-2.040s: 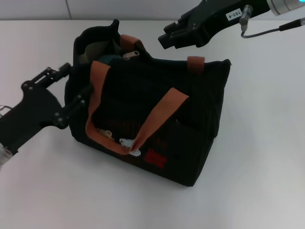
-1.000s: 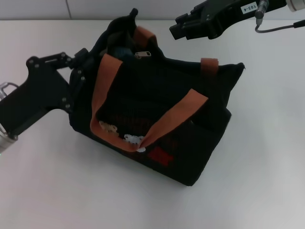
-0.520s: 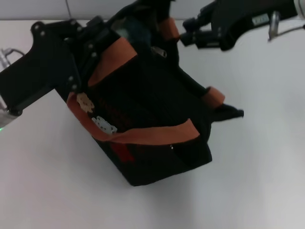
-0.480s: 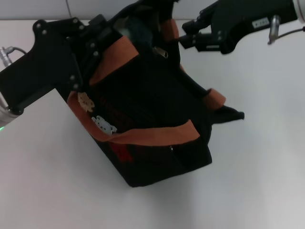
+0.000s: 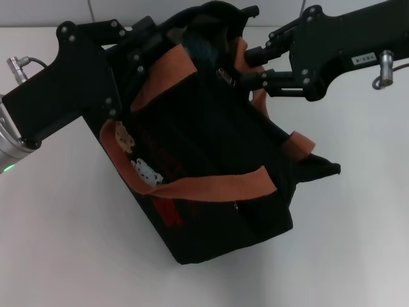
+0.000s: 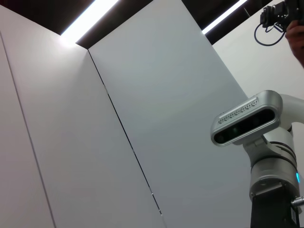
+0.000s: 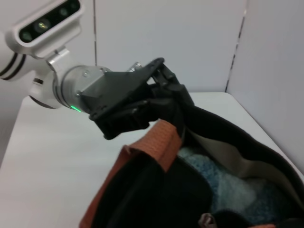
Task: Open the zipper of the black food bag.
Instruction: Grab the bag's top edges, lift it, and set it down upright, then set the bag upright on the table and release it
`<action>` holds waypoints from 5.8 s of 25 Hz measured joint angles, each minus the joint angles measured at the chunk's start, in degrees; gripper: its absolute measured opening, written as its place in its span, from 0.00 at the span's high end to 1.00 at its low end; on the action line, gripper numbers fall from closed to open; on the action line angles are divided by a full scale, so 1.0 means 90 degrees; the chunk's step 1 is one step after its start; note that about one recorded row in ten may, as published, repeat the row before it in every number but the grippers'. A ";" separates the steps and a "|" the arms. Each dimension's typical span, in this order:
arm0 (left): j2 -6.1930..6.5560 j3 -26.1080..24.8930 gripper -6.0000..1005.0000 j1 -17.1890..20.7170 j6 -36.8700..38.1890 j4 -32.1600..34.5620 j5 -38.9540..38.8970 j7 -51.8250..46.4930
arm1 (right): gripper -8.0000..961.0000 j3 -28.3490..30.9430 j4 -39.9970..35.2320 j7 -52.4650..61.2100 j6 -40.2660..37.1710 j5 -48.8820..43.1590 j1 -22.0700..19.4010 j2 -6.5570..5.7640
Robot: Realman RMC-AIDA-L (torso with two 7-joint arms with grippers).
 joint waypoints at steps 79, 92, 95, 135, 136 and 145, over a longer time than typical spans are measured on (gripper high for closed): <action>-0.0019 0.0172 0.80 -0.0384 -0.0226 -0.0185 -0.0083 0.0089 | 0.99 -0.0053 -0.1434 -0.0070 -0.1923 -0.0566 -0.1585 0.0008; -0.0019 0.0199 0.79 -0.0412 -0.0219 -0.0185 -0.0085 0.0089 | 0.70 0.1538 -0.0719 -0.0093 -0.1890 -0.0320 -0.1591 -0.0083; -0.0019 0.0200 0.79 -0.0408 -0.0220 -0.0185 -0.0085 0.0087 | 0.60 0.2136 -0.0364 -0.0448 -0.2121 -0.0353 -0.1600 -0.0092; -0.0019 0.0149 0.76 -0.0436 -0.0254 -0.1314 -0.0085 0.0156 | 0.65 0.1822 0.1985 -0.1879 0.1082 0.0596 -0.1293 -0.0009; -0.0019 0.0149 0.76 -0.0436 -0.0254 -0.1314 -0.0085 0.0156 | 0.70 0.1822 0.1985 -0.1879 0.1082 0.0596 -0.1293 -0.0009; -0.0019 -0.0045 0.75 -0.0459 -0.0551 -0.2666 -0.0069 0.0637 | 0.90 0.1804 0.1914 -0.1853 0.1814 0.0562 -0.0911 -0.0026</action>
